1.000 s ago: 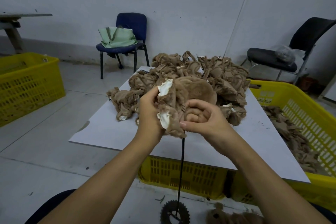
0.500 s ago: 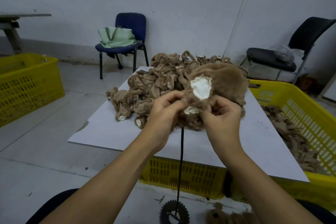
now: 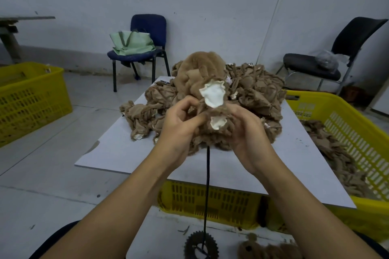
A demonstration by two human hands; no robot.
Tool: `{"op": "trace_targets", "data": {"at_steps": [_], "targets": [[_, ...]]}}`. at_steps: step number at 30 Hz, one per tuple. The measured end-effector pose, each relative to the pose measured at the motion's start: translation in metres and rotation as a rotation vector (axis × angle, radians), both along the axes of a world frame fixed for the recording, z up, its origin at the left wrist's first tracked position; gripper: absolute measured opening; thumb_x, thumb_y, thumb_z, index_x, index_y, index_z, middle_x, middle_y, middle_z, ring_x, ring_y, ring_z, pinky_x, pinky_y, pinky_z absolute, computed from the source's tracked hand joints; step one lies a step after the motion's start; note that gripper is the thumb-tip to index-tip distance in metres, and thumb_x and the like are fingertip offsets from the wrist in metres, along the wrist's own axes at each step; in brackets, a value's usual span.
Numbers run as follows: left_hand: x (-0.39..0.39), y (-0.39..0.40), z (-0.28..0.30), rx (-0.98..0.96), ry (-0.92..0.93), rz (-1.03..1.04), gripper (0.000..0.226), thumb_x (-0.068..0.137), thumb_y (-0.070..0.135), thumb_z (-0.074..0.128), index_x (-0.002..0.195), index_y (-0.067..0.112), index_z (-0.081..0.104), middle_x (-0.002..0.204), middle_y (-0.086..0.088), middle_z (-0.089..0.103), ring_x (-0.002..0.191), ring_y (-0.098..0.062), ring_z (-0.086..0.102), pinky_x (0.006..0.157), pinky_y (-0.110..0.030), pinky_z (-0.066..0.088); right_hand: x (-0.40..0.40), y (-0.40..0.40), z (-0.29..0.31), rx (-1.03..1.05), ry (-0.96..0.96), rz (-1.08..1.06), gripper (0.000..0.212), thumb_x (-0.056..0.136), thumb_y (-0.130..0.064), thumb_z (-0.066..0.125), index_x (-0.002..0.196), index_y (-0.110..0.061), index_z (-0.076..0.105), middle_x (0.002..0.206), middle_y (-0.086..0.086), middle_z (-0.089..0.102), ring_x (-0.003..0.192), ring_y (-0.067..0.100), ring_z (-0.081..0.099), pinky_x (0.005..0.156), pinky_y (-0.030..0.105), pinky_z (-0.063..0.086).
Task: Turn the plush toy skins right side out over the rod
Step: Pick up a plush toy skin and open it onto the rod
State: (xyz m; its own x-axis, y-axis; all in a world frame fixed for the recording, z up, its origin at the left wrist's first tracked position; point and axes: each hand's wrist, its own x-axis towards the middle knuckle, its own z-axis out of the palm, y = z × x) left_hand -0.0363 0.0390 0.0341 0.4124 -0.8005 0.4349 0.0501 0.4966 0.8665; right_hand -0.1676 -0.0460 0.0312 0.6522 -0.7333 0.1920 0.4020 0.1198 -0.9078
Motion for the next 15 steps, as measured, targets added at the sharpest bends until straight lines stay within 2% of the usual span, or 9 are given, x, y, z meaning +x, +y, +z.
{"op": "trace_targets", "data": {"at_steps": [3, 6, 7, 9, 12, 15], "targets": [[0.005, -0.002, -0.001, 0.009, -0.040, 0.056, 0.013, 0.081, 0.008, 0.074, 0.094, 0.008, 0.069, 0.097, -0.016, 0.074, 0.092, -0.029, 0.072, 0.078, -0.041, 0.061, -0.003, -0.002, 0.003, -0.029, 0.073, 0.052, 0.029, 0.098, -0.020, 0.057, 0.118, -0.002, 0.068, 0.109, 0.013, 0.073, 0.095, 0.020, 0.072, 0.062, 0.024, 0.055], [0.007, -0.001, -0.002, 0.038, -0.151, 0.118, 0.030, 0.078, 0.004, 0.081, 0.097, -0.005, 0.061, 0.096, -0.024, 0.069, 0.089, -0.036, 0.070, 0.076, -0.054, 0.058, -0.007, -0.008, 0.003, -0.118, 0.163, 0.053, 0.017, 0.091, -0.015, 0.067, 0.105, -0.005, 0.073, 0.100, 0.012, 0.073, 0.090, 0.022, 0.072, 0.067, 0.030, 0.057], [0.007, 0.000, -0.002, 0.044, -0.192, 0.150, 0.034, 0.074, 0.005, 0.084, 0.096, -0.006, 0.060, 0.094, -0.024, 0.069, 0.086, -0.035, 0.069, 0.074, -0.053, 0.058, -0.008, -0.009, 0.003, -0.174, 0.195, 0.063, 0.019, 0.088, -0.015, 0.072, 0.103, -0.003, 0.072, 0.098, 0.014, 0.072, 0.088, 0.024, 0.071, 0.069, 0.032, 0.057], [0.007, 0.000, -0.002, 0.038, -0.260, 0.229, 0.037, 0.067, 0.004, 0.088, 0.092, -0.006, 0.062, 0.089, -0.024, 0.067, 0.082, -0.034, 0.066, 0.070, -0.050, 0.057, -0.008, -0.008, 0.004, -0.276, 0.242, 0.073, 0.024, 0.081, -0.015, 0.077, 0.097, 0.002, 0.069, 0.088, 0.016, 0.068, 0.078, 0.022, 0.067, 0.065, 0.030, 0.053], [0.001, -0.003, -0.003, 0.017, -0.315, 0.317, 0.027, 0.070, -0.005, 0.085, 0.085, -0.009, 0.063, 0.081, -0.027, 0.063, 0.073, -0.027, 0.060, 0.065, -0.049, 0.053, -0.003, 0.001, -0.002, -0.321, 0.199, -0.024, 0.017, 0.083, -0.001, 0.071, 0.088, 0.012, 0.061, 0.079, 0.017, 0.061, 0.072, 0.021, 0.060, 0.059, 0.024, 0.050], [0.004, -0.005, -0.005, 0.014, -0.309, 0.308, 0.021, 0.074, -0.005, 0.081, 0.083, -0.011, 0.063, 0.078, -0.023, 0.065, 0.071, -0.015, 0.061, 0.062, -0.038, 0.055, 0.003, 0.007, -0.004, -0.410, 0.163, -0.180, 0.015, 0.084, 0.007, 0.067, 0.077, 0.013, 0.055, 0.072, 0.030, 0.050, 0.069, 0.023, 0.051, 0.060, 0.031, 0.046]]}}
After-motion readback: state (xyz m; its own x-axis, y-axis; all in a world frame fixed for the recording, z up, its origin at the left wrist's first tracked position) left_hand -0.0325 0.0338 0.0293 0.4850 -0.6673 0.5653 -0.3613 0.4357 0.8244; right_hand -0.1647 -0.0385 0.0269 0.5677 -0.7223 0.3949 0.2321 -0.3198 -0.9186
